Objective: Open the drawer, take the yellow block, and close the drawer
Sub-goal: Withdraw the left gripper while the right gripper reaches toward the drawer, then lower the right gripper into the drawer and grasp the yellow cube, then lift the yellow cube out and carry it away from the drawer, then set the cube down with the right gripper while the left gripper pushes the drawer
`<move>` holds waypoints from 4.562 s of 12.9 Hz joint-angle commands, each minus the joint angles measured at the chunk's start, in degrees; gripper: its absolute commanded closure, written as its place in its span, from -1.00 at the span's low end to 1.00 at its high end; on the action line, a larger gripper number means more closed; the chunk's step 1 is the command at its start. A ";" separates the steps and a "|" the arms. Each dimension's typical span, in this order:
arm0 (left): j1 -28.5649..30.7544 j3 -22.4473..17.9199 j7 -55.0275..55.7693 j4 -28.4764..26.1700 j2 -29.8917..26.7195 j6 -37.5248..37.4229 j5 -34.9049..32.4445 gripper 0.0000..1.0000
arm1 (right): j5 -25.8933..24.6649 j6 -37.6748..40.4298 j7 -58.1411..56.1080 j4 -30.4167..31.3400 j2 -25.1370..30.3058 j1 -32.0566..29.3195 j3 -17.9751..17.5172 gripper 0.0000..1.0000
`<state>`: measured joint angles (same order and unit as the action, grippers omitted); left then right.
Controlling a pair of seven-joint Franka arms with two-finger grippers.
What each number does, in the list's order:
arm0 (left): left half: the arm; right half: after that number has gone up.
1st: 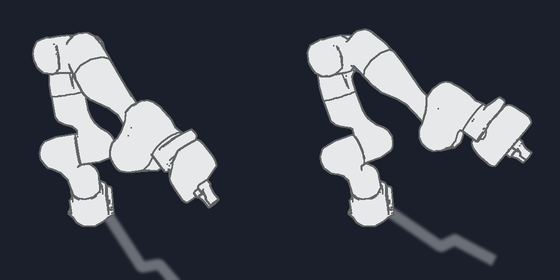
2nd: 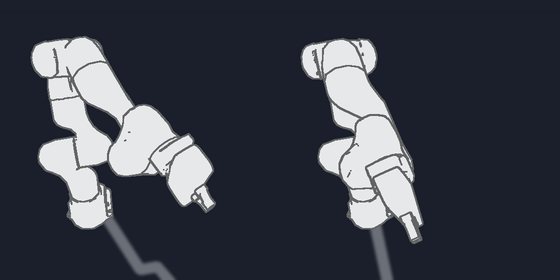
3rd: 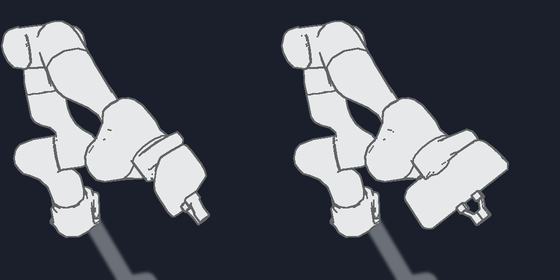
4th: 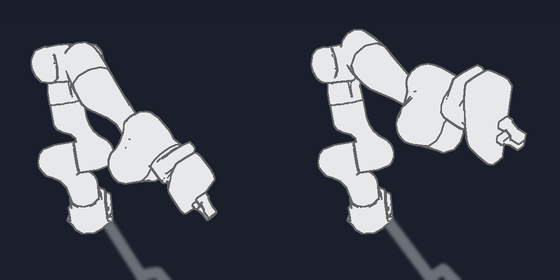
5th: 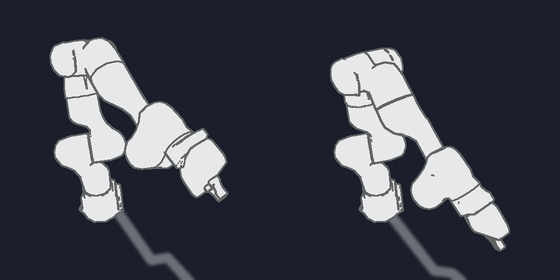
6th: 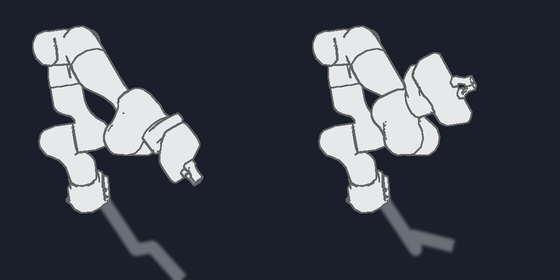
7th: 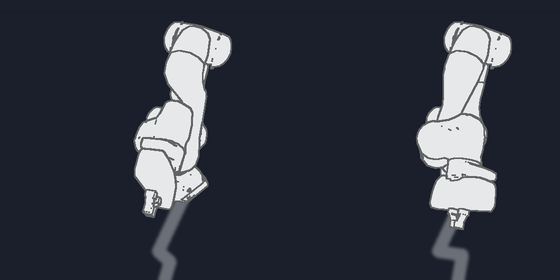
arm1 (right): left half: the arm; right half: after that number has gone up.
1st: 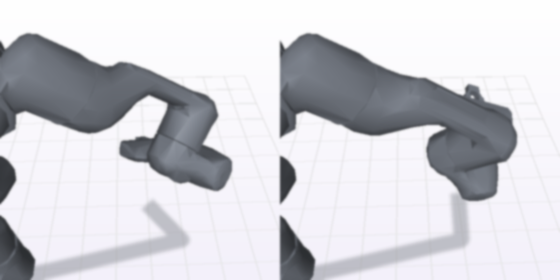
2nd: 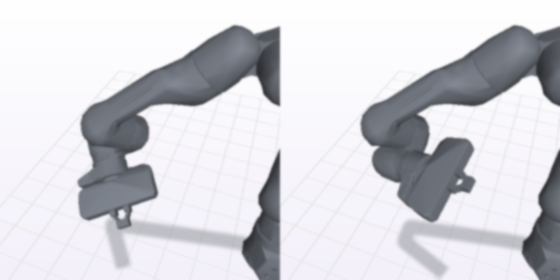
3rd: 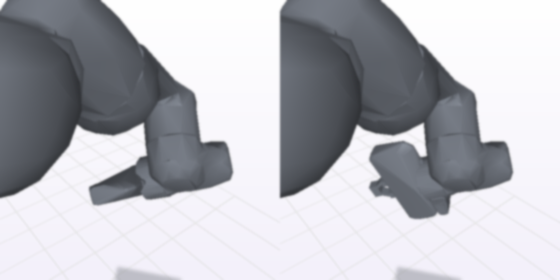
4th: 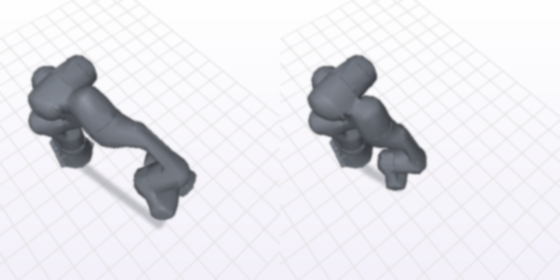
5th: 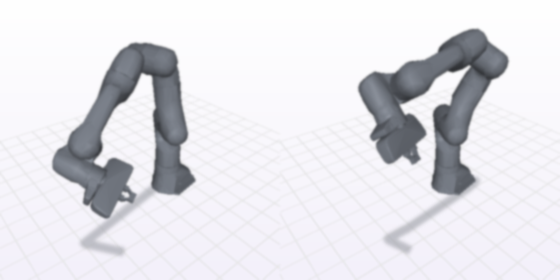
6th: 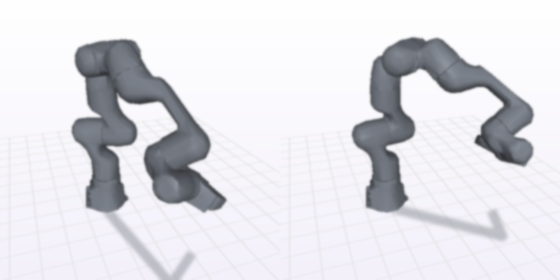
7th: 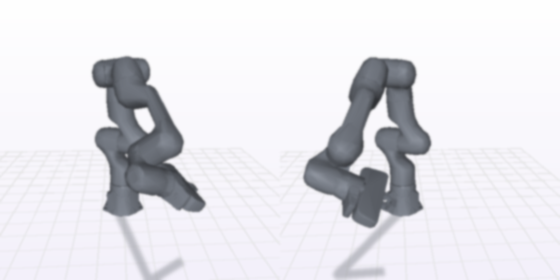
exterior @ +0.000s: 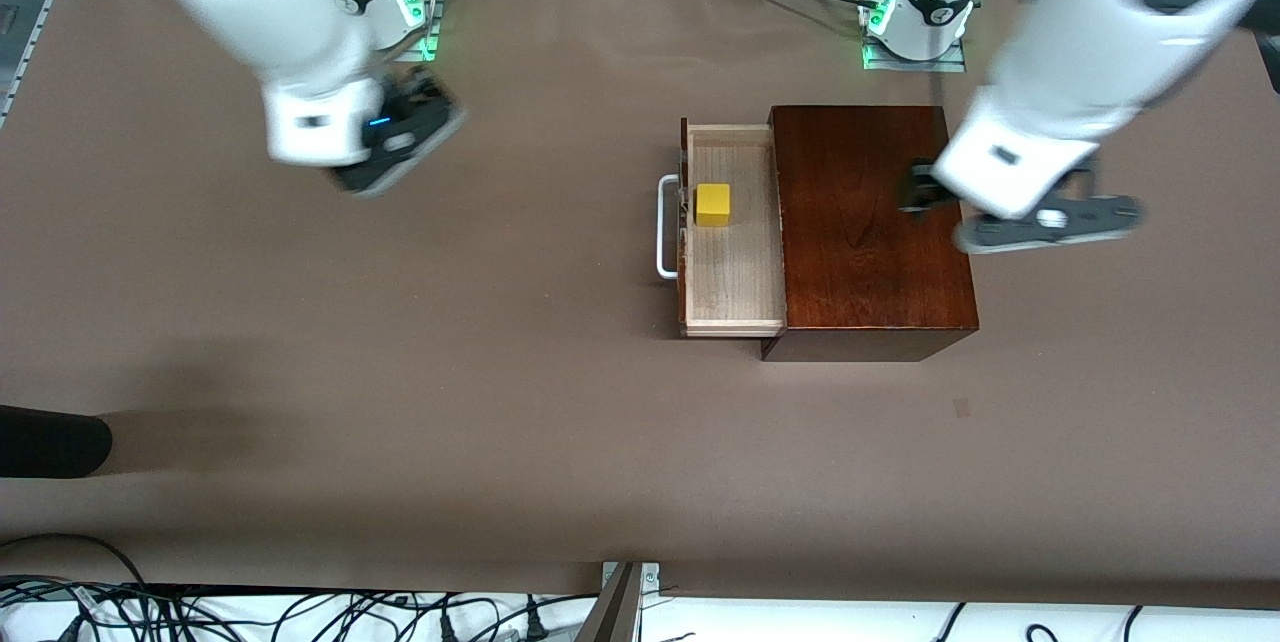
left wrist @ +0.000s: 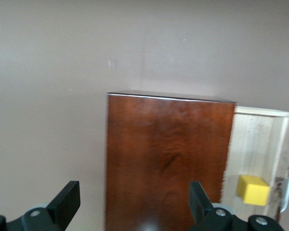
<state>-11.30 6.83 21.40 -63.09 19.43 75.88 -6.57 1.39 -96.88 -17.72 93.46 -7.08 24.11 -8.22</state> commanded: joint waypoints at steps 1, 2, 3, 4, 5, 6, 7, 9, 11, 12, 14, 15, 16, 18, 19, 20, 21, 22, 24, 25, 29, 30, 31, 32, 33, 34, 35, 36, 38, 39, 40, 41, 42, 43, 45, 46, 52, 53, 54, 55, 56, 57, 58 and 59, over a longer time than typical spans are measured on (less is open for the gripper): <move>6.28 0.47 -9.33 -4.30 -4.46 -0.56 2.36 -1.00 | -0.60 -0.59 -2.58 -10.27 -10.37 5.14 -3.20 -1.00; 6.55 -0.58 -10.32 -10.85 -8.49 0.92 3.40 -1.00 | -0.86 -0.68 -3.36 -15.19 -14.50 8.29 -3.47 -1.00; 6.99 -3.20 -10.50 -18.14 -13.40 6.86 5.85 -1.00 | -1.47 -1.12 -4.85 -19.76 -18.54 11.20 -3.47 -1.00; 8.74 -4.62 -12.68 -24.04 -17.02 11.87 7.79 -1.00 | -3.05 -3.12 -7.39 -22.94 -22.06 13.31 -3.47 -1.00; 10.15 -5.59 -17.05 -26.62 -18.45 13.06 8.68 -1.00 | -3.93 -5.41 -9.76 -24.10 -24.18 15.42 -3.47 -1.00; 10.42 -5.95 -21.62 -28.39 -19.60 13.42 8.34 -1.00 | -4.90 -8.30 -10.92 -24.20 -25.95 17.19 -3.47 -1.00; 10.86 -5.95 -22.62 -30.41 -20.56 14.29 7.90 -1.00 | -6.30 -10.94 -11.10 -24.29 -27.44 18.42 -3.47 -1.00; 11.21 -6.04 -20.62 -31.66 -21.72 14.04 7.89 -1.00 | -8.32 -15.86 -12.15 -24.38 -30.43 20.27 -3.38 -1.00; 12.18 -5.95 -20.96 -31.14 -21.28 13.77 7.72 -1.00 | -10.52 -20.61 -14.87 -24.46 -32.81 22.38 -3.38 -1.00; 12.10 -5.95 -20.96 -30.70 -20.93 13.60 7.72 -1.00 | -12.01 -22.11 -15.15 -24.81 -33.95 23.43 -3.29 -1.00; 12.09 -5.43 -20.70 -30.61 -20.84 13.60 7.72 -1.00 | -14.74 -23.09 -15.32 -26.21 -36.41 24.67 -3.29 -1.00; 12.09 -5.34 -20.70 -30.61 -20.84 13.60 7.72 -1.00 | -15.36 -23.10 -15.67 -26.31 -37.03 24.76 -3.29 -1.00; 12.09 -5.33 -20.61 -30.61 -20.84 13.60 7.72 -1.00 | -15.37 -23.10 -16.63 -26.31 -37.39 24.67 -3.21 -1.00; 12.09 -5.33 -20.61 -30.61 -20.84 13.51 7.63 -1.00 | -15.45 -22.66 -16.91 -26.22 -37.74 24.59 -3.12 -1.00; 12.09 -5.25 -20.61 -30.61 -20.84 13.51 7.72 -1.00 | -15.37 -22.57 -16.91 -26.22 -37.92 24.50 -3.12 -1.00; 12.09 -5.25 -20.70 -30.61 -20.84 13.42 7.63 -1.00 | -15.45 -22.57 -16.99 -26.22 -38.26 24.24 -3.12 -1.00; 12.09 -5.25 -20.79 -30.52 -20.84 13.07 7.72 -1.00 | -15.37 -22.74 -16.91 -26.22 -38.27 24.06 -3.03 -1.00; 12.09 -5.33 -20.79 -30.52 -20.84 13.07 7.72 -1.00 | -15.37 -23.01 -16.82 -26.22 -38.70 23.97 -3.03 -1.00; 12.09 -5.25 -20.88 -30.52 -20.84 12.98 7.72 -1.00 | -15.37 -23.18 -16.38 -26.31 -39.67 23.97 -3.03 -1.00; 12.09 -5.25 -20.88 -30.52 -20.84 12.46 7.63 -1.00 | -15.37 -23.53 -16.38 -26.40 -39.94 23.97 -2.94 -1.00; 12.09 -5.33 -21.14 -30.34 -20.84 10.53 7.72 -1.00 | -15.28 -24.07 -16.29 -26.49 -39.94 23.97 -2.33 0.77; 12.09 -5.33 -21.14 -30.34 -20.84 10.43 7.72 -1.00 | -15.45 -23.89 -16.81 -26.66 -39.68 23.97 -1.89 1.00; 12.09 -5.42 -21.23 -30.08 -20.84 10.43 7.72 -1.00 | -15.45 -23.10 -16.82 -28.23 -39.59 24.14 -1.28 1.00; 12.09 -5.34 -21.32 -29.73 -20.84 9.82 7.72 -1.00 | -15.45 -21.09 -16.64 -30.59 -39.59 24.15 -1.45 1.00; 12.09 -5.33 -21.32 -29.47 -20.58 9.38 7.72 -1.00 | -15.37 -18.38 -16.21 -32.97 -39.59 24.23 -1.36 1.00; 12.01 -5.25 -21.23 -28.25 -19.88 9.29 7.80 -1.00 | -15.37 -15.48 -16.03 -34.64 -39.41 24.23 -1.27 1.00; 11.92 -5.25 -21.23 -27.54 -19.35 8.59 7.72 -1.00 | -14.84 -12.67 -15.77 -35.53 -37.58 23.97 -1.27 1.00; 11.92 -5.25 -21.23 -27.53 -19.34 8.15 7.72 -1.00 | -14.84 -11.51 -12.72 -35.71 -35.04 22.93 -1.10 1.00; 12.01 -5.25 -21.32 -27.53 -19.26 7.97 7.98 -1.00 | -14.93 -9.13 -6.39 -35.71 -30.38 21.69 1.61 1.00; 12.01 -5.16 -21.40 -27.53 -19.26 7.36 8.42 -1.00 | -14.84 -7.38 -4.36 -35.71 -28.36 21.25 3.72 1.00; 11.31 -5.16 -22.80 -27.36 -19.26 4.92 8.59 -1.00 | -14.75 -6.15 -2.42 -35.71 -26.77 21.16 5.91 1.00; 10.61 -4.98 -26.38 -27.18 -19.17 4.11 8.60 -1.00 | -14.66 -5.18 -0.84 -35.63 -25.62 20.46 8.37 1.00; 9.21 -4.20 -30.50 -26.92 -18.91 3.67 9.55 -1.00 | -13.71 -4.82 -0.74 -35.54 -24.57 18.89 9.53 1.00; 7.98 -4.02 -35.24 -26.91 -17.51 3.40 12.70 -1.00 | -10.74 -4.47 -0.65 -35.45 -23.08 15.92 9.89 1.00; 2.20 -3.93 -41.60 -26.83 -15.05 3.22 16.41 -1.00 | -5.89 -4.02 -0.47 -31.61 -19.75 8.63 10.42 1.00; -2.27 -3.93 -42.49 -26.74 -13.91 3.31 16.68 -1.00 | -3.87 -4.63 -0.12 -27.41 -17.64 4.41 10.33 1.00; -21.29 -3.84 -43.27 -16.30 -1.44 4.54 19.49 -1.00 | 0.63 -13.40 4.09 -0.25 -8.40 -10.29 10.51 1.00; -22.78 -3.49 -48.34 -14.80 0.76 8.11 19.15 -1.00 | 0.63 -16.12 5.67 3.45 -8.04 -11.79 10.51 1.00; -24.19 -3.40 -55.17 -14.87 2.70 13.11 19.14 -1.00 | 0.63 -18.59 8.55 6.70 -7.95 -12.50 10.51 1.00; -25.34 -3.31 -62.72 -14.96 4.89 17.42 18.97 -1.00 | 0.63 -21.57 10.15 9.87 -8.12 -13.20 10.51 1.00; -26.13 -3.31 -69.33 -14.87 7.44 21.64 18.79 -1.00 | 0.63 -25.34 10.60 13.56 -8.30 -13.55 10.51 1.00; -27.01 -3.31 -75.05 -14.96 9.73 25.86 18.79 -1.00 | 0.63 -29.64 12.95 16.90 -8.82 -13.82 10.51 1.00; -28.23 -3.31 -78.67 -14.96 11.75 29.73 18.36 -1.00 | 0.63 -33.34 15.06 19.80 -9.70 -13.82 10.51 1.00; -29.38 -3.31 -81.41 -15.05 13.51 32.38 16.53 -1.00 | 0.72 -37.03 16.13 22.01 -10.92 -13.91 10.51 1.00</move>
<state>-38.61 4.02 -53.16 -81.06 29.04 105.25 11.24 1.32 -127.82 -4.41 109.53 -18.67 11.25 3.42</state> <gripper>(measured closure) 0.000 0.445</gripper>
